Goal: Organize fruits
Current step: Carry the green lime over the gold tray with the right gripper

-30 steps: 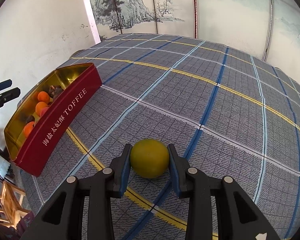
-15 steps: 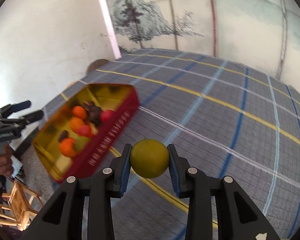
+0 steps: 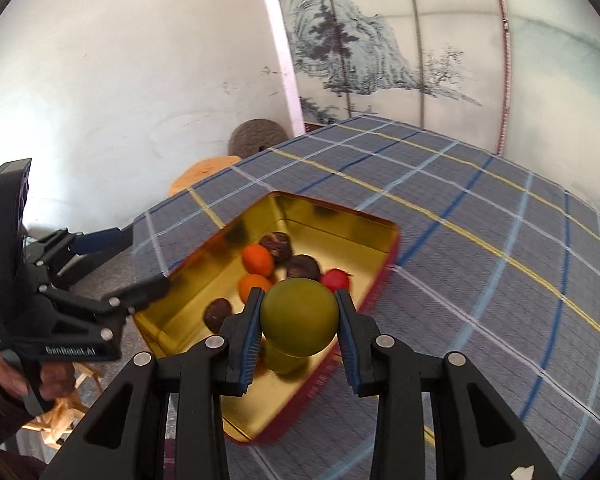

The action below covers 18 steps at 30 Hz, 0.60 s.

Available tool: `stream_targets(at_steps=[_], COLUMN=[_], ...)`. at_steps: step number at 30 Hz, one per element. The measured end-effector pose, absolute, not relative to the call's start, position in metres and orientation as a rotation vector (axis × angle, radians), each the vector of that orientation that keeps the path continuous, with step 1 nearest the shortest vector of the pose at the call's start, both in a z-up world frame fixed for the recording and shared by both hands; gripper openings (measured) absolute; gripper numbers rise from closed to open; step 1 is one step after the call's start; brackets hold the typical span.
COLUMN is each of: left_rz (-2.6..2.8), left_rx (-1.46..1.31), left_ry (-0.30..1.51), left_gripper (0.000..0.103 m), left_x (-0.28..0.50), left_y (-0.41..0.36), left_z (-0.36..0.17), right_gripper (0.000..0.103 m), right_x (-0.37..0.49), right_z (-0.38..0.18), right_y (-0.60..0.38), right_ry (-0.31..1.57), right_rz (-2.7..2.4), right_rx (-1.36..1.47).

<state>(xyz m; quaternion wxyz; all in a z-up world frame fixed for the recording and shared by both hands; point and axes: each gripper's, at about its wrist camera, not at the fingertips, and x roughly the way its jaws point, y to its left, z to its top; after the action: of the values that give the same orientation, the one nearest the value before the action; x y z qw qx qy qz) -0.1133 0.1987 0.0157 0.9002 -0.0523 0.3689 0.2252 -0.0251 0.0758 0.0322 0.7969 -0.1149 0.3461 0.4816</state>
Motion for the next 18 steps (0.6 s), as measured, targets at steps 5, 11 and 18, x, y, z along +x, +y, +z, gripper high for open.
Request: stream_targets(at_steps=[5,11,18], left_rz=[0.491,0.523,0.539], left_rx=[-0.140,-0.135,-0.100], left_ry=[0.756,0.749,0.761], left_gripper=[0.095,0.095,0.095], left_x=[-0.120,-0.124,-0.125], left_y=[0.208,0.213,0.213], left_z=[0.015,0.014,0.010], right_gripper=[0.033,0.033,0.033], right_x=[-0.028,-0.027,-0.029], right_z=[0.025,0.017,0.011], right_y=[0.093,0.109,0.122], right_ry=[0.767,0.794,0.813], right_rz=[1.058,1.073,1.081], right_rx=[-0.252,-0.251,-0.258])
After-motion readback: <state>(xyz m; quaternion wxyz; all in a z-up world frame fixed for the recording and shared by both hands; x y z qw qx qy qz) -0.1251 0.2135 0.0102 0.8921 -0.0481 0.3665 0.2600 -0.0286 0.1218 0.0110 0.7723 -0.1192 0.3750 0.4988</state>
